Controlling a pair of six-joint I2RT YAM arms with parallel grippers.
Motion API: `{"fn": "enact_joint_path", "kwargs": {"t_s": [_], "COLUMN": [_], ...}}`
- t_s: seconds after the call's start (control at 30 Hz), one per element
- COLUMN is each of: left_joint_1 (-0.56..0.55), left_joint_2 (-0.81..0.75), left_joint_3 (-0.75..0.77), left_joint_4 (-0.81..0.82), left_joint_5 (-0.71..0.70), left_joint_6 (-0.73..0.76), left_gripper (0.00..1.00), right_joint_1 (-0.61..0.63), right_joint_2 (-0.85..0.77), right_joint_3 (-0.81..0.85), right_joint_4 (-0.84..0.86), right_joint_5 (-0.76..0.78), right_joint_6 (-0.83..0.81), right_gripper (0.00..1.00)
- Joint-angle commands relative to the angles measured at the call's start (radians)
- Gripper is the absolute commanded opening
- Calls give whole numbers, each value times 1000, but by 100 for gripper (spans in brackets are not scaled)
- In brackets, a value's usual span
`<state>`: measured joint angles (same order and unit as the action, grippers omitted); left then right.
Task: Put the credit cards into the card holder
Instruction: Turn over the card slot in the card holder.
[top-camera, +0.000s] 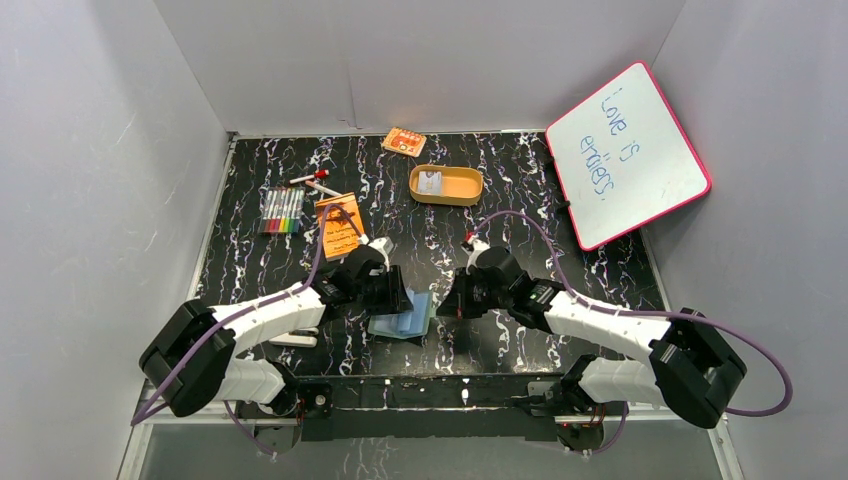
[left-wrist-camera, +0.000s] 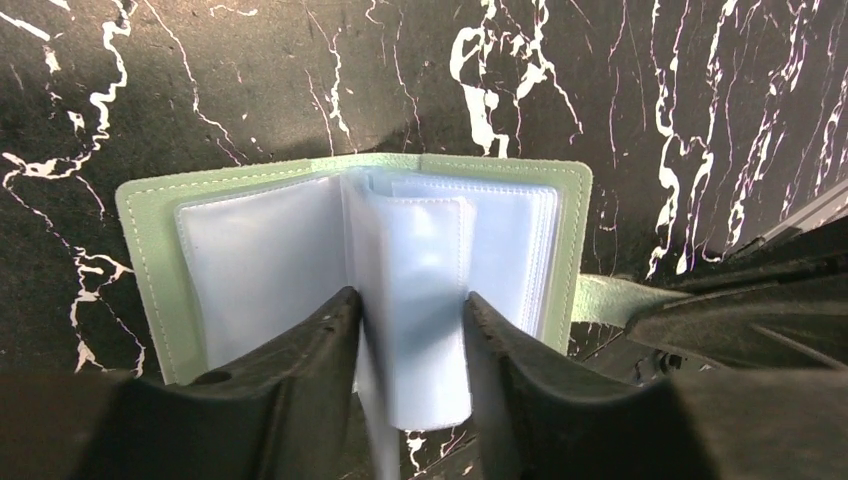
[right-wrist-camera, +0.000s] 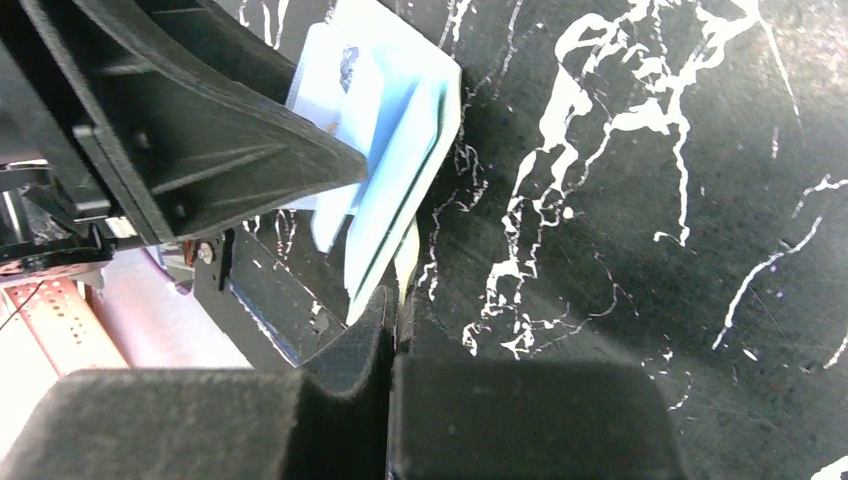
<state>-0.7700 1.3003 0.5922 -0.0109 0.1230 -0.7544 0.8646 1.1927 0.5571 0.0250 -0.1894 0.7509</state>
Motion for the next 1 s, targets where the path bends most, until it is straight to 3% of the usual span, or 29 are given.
{"fn": "enact_joint_path", "kwargs": {"t_s": [0.0,0.57,0.7,0.77,0.83,0.97], "left_joint_1": [-4,-3,-4,-4,-4,-3], "left_joint_2": [-22,11,15,17,20,19], "left_joint_3": [38,44,44,42,38,33], "left_joint_4": [-14,-9,-8,-9,-5,-3], "left_joint_5": [14,20,20,18,17,17], "left_joint_6": [13,9,5,2,-2,-12], "left_gripper": [34,6,0,0,0,0], "right_joint_1": [5,4,4,2,4,18], "right_joint_2": [-24,-61,-75,-94,-111,-133], "right_joint_3": [-29,-52,-49,-45,-27,17], "right_joint_4": [38,11,-9,-12,-22,-18], "right_joint_5": [25,66,76,83,85,70], "right_joint_6": [-9,-8,0,0,-4,-23], "right_gripper": [0,1,34,44,49,48]}}
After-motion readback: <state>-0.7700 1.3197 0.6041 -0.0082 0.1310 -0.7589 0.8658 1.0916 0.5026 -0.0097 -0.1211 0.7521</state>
